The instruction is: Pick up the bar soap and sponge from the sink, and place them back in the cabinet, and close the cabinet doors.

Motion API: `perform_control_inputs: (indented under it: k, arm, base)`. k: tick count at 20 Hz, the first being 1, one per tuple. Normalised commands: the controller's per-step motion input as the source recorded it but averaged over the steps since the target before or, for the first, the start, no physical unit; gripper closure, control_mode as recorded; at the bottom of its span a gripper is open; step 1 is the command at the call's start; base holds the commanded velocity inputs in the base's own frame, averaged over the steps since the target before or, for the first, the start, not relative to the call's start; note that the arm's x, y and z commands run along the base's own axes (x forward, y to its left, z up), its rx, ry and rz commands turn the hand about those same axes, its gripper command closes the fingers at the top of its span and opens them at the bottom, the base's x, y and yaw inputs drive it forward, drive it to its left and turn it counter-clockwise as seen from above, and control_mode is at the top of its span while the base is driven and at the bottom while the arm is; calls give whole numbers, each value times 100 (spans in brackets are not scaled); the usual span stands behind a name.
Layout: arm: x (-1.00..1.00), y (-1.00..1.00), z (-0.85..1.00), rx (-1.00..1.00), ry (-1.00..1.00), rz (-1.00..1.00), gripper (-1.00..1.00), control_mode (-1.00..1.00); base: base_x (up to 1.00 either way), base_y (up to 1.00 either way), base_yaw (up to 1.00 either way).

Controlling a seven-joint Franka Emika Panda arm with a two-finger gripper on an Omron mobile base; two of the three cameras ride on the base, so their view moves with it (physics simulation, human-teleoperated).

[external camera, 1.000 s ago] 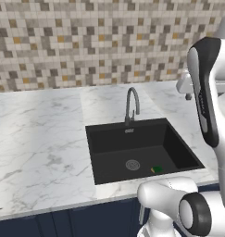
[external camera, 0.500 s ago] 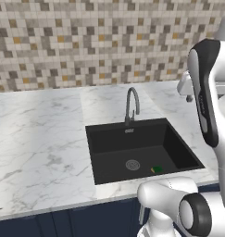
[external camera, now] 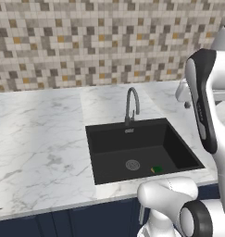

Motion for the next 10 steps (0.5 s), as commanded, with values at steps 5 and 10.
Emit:
perform_control_inputs:
  k: [5,10]
  arm:
    - [0,0,-20,0,0,0,-100,-100]
    - [0,0,-21,0,0,0,-100,-100]
  base:
    - [0,0,0]
    - [0,0,0]
